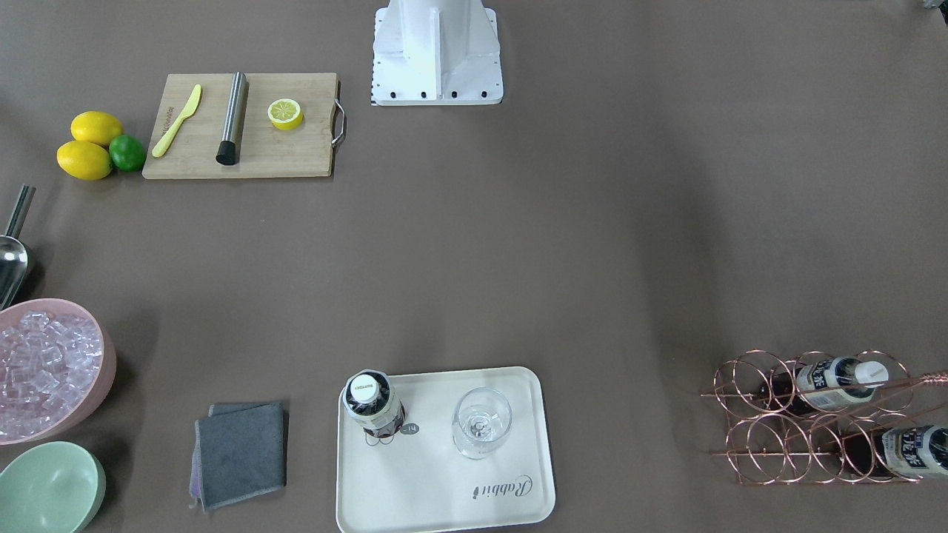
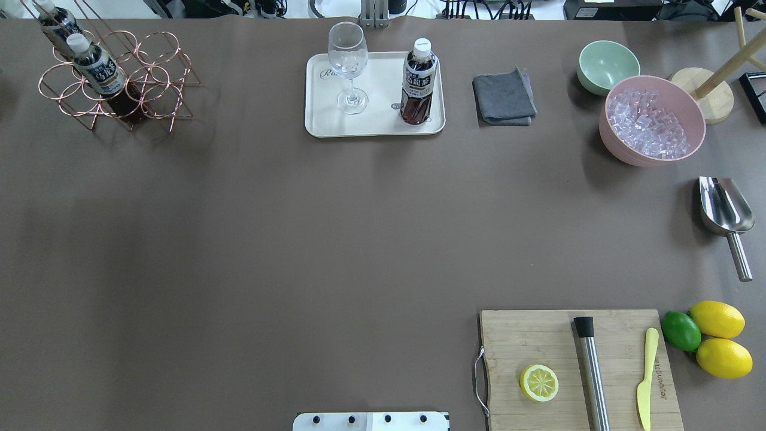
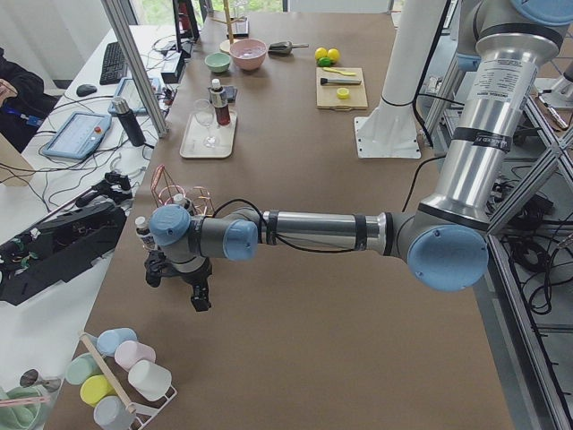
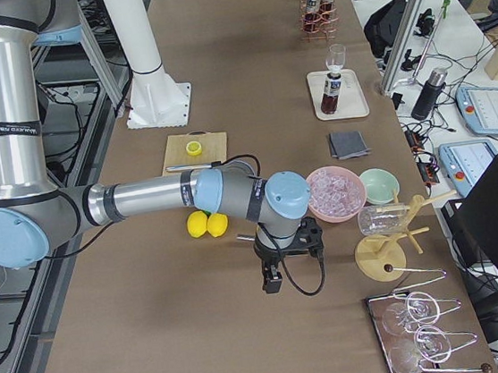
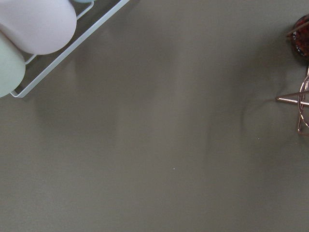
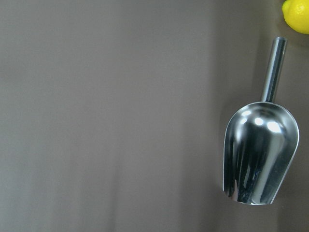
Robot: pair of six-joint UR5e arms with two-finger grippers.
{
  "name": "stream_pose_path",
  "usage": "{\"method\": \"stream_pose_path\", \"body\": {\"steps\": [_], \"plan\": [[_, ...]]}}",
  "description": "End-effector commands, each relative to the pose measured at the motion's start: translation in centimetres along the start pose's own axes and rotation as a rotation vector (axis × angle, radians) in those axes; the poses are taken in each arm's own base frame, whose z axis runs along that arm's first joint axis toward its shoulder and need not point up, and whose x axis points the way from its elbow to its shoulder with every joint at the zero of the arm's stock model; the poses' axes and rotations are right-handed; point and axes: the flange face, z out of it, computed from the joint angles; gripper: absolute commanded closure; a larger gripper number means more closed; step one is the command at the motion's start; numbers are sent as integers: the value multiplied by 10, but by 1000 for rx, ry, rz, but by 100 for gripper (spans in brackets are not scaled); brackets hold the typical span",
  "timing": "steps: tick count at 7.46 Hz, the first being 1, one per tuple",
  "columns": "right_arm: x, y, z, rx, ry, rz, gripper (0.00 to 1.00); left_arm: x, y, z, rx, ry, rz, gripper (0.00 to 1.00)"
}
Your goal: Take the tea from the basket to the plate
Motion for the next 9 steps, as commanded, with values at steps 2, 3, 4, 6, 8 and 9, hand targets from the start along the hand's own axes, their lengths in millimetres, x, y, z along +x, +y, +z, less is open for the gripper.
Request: {"method": "stream_pose_path", "body": {"steps": [2, 3, 4, 6, 8, 9], "plan": [[0, 2, 0, 1, -2, -4, 0, 19, 10, -38, 18, 9, 41, 1], [-1, 2, -1, 2, -2, 3, 0, 15, 22, -39, 21, 9, 42, 1], [-4, 0, -5, 10, 2, -3, 0, 8, 38, -36, 21, 7, 90, 1], [-14, 1, -17, 31, 5, -20, 0, -8, 60, -27, 8, 0, 136, 1], [-15, 3, -18, 33, 7, -20, 0, -28, 73, -16, -11, -2, 106, 1], [-13, 6, -17, 31, 4, -13, 0, -31, 74, -13, -17, -3, 101, 1]]}}
